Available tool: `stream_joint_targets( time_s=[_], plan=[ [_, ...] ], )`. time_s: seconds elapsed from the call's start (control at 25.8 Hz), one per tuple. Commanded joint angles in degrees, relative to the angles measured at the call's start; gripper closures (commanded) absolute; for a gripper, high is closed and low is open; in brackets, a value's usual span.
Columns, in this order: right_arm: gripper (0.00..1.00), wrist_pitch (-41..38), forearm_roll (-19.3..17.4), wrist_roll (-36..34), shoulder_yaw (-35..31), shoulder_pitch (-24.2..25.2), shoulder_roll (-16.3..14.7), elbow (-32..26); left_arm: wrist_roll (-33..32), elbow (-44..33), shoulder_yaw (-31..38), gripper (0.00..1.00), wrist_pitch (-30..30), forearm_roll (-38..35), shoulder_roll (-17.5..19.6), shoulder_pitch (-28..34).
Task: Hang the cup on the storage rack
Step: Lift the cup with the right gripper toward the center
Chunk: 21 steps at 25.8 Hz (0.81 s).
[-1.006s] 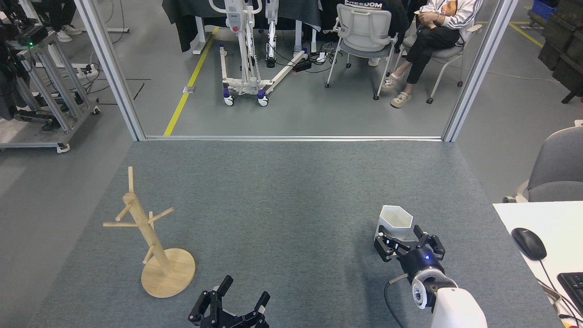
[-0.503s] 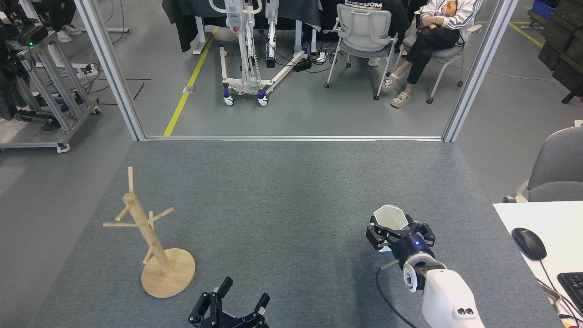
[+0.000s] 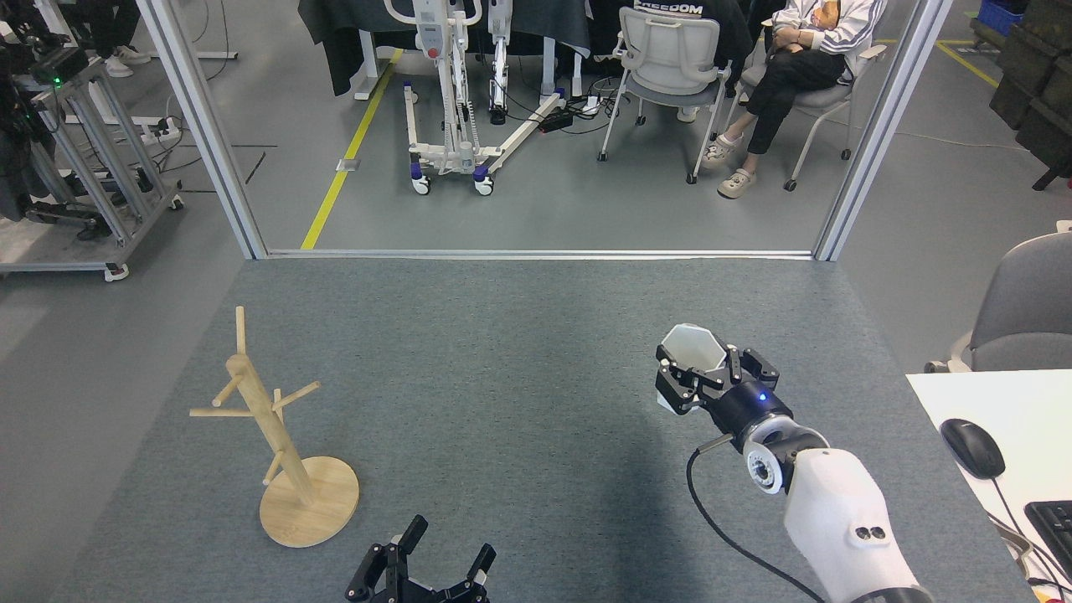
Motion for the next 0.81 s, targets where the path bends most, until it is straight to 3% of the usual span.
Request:
stream_joint_targets(
  time_s=[0.0, 0.12, 0.31, 0.5, 0.7, 0.77],
  plan=[
    [1.00, -7.8, -2.8, 0.6, 0.0, 0.7, -3.3, -8.5, 0.0, -0.1, 0.0, 0.00, 0.0, 0.0, 0.0, 0.4],
    [1.00, -13.8, -4.0, 6.7, -0.1, 1.8, -5.4, -14.8, -0.1, -0.9, 0.0, 0.00, 0.3, 0.0, -0.1, 0.6],
    [1.00, -10.3, -4.4, 16.3, 1.6, 3.8, -5.7, -25.2, -0.6, -2.8, -0.3, 0.01, 0.4, 0.0, -1.3, -0.1],
    [1.00, 8.9, -7.4, 21.9, 11.2, 2.5, -5.1, -32.1, -2.7, -2.8, -2.8, 0.03, 1.4, 0.0, -4.6, -0.4],
    [1.00, 27.5, -9.4, 22.9, 22.1, -4.6, -5.1, -33.3, -10.8, -2.4, -9.1, 0.04, 9.8, -0.2, -8.4, -4.4],
    [1.00, 32.1, -13.3, 22.9, 26.1, -8.1, -5.4, -32.9, -13.5, -2.3, -10.3, 0.04, 12.7, -0.2, -9.0, -6.3]
  ],
)
